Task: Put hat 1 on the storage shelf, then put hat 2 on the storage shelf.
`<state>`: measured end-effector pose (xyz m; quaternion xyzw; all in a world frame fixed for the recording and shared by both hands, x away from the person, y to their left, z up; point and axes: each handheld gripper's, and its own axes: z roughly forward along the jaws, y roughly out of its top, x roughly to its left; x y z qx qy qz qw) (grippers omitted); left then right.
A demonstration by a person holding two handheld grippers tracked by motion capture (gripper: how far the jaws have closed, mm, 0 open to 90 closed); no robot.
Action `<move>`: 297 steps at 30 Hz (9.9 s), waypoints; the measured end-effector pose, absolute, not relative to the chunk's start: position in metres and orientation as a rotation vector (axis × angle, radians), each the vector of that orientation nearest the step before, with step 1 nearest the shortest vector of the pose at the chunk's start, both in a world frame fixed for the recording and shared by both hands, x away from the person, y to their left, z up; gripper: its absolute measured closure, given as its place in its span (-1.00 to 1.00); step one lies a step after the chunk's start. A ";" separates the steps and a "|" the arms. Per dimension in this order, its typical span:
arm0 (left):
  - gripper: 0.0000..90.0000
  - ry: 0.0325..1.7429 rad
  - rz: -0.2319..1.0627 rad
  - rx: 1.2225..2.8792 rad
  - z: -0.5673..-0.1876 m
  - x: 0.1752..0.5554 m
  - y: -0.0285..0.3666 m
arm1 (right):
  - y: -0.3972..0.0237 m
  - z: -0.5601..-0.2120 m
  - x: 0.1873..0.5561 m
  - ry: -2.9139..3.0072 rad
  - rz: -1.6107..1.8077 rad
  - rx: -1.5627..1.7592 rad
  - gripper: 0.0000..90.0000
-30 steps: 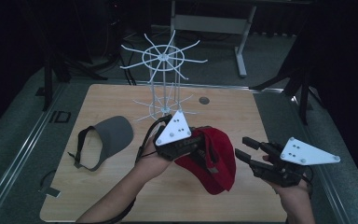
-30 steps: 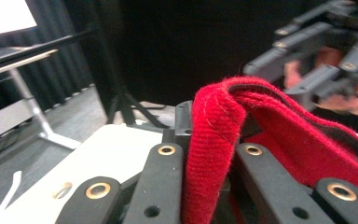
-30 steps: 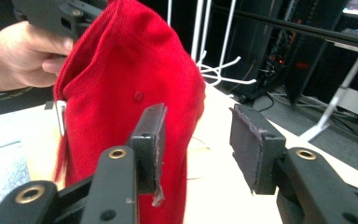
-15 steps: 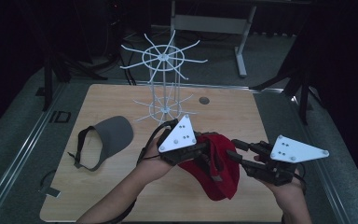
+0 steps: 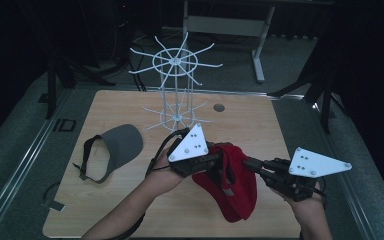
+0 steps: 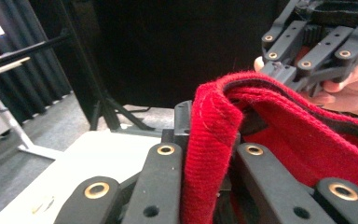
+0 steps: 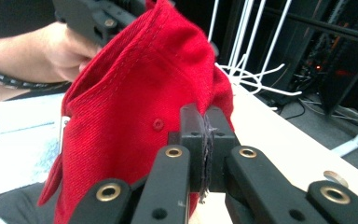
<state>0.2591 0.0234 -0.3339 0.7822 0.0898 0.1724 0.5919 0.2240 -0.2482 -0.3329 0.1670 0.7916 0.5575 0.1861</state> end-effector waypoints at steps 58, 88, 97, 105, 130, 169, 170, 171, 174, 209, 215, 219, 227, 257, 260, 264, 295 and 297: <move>-0.03 0.444 0.482 1.739 -0.383 0.243 0.097 | -0.284 -0.283 0.240 1.972 1.626 0.708 0.98; -0.78 0.661 0.448 1.775 -0.517 0.223 0.138 | -0.263 -0.205 0.326 1.807 1.568 0.819 0.97; -0.77 0.667 0.446 1.759 -0.523 0.221 0.140 | -0.242 -0.197 0.352 1.810 1.545 0.841 0.97; -0.77 0.673 0.445 1.765 -0.527 0.220 0.140 | -0.233 -0.211 0.363 1.849 1.511 0.855 0.97; -0.76 0.684 0.450 1.746 -0.529 0.219 0.142 | -0.233 -0.260 0.359 1.975 1.496 0.822 0.94; -0.74 0.745 0.463 1.787 -0.535 0.219 0.157 | -0.285 -0.340 0.325 2.076 1.422 0.884 -0.28; -0.74 0.751 0.466 1.792 -0.535 0.220 0.157 | -0.287 -0.344 0.324 2.076 1.415 0.895 -0.32; -0.74 0.760 0.466 1.797 -0.536 0.220 0.158 | -0.290 -0.348 0.323 2.082 1.406 0.907 -0.36; -0.74 0.769 0.466 1.813 -0.537 0.221 0.159 | -0.297 -0.357 0.322 2.078 1.407 0.937 -0.40; -0.81 0.992 0.466 1.794 -0.546 0.211 0.201 | -0.343 -0.511 0.301 2.102 1.197 1.253 -0.69; -0.81 0.995 0.484 1.796 -0.543 0.204 0.215 | -0.349 -0.523 0.293 2.083 1.207 1.275 -0.69; -0.77 1.016 0.504 1.796 -0.543 0.202 0.225 | -0.351 -0.526 0.292 2.082 1.196 1.278 -0.69; -0.77 1.038 0.498 1.775 -0.544 0.200 0.240 | -0.355 -0.530 0.291 2.039 1.190 1.309 -0.69; -0.71 1.227 0.625 1.779 -0.545 0.203 0.305 | -0.357 -0.551 0.285 2.013 1.149 1.339 -0.69; -0.68 1.256 0.647 1.776 -0.545 0.208 0.313 | -0.356 -0.551 0.285 2.020 1.147 1.332 -0.69; -0.66 1.287 0.686 1.788 -0.546 0.216 0.323 | -0.356 -0.551 0.285 2.020 1.158 1.330 -0.69; 0.52 1.453 0.629 1.851 -0.561 0.261 0.350 | -0.355 -0.552 0.288 2.047 1.156 1.328 -0.68; 0.77 1.466 0.630 1.850 -0.562 0.263 0.348 | -0.355 -0.552 0.288 2.050 1.152 1.329 -0.68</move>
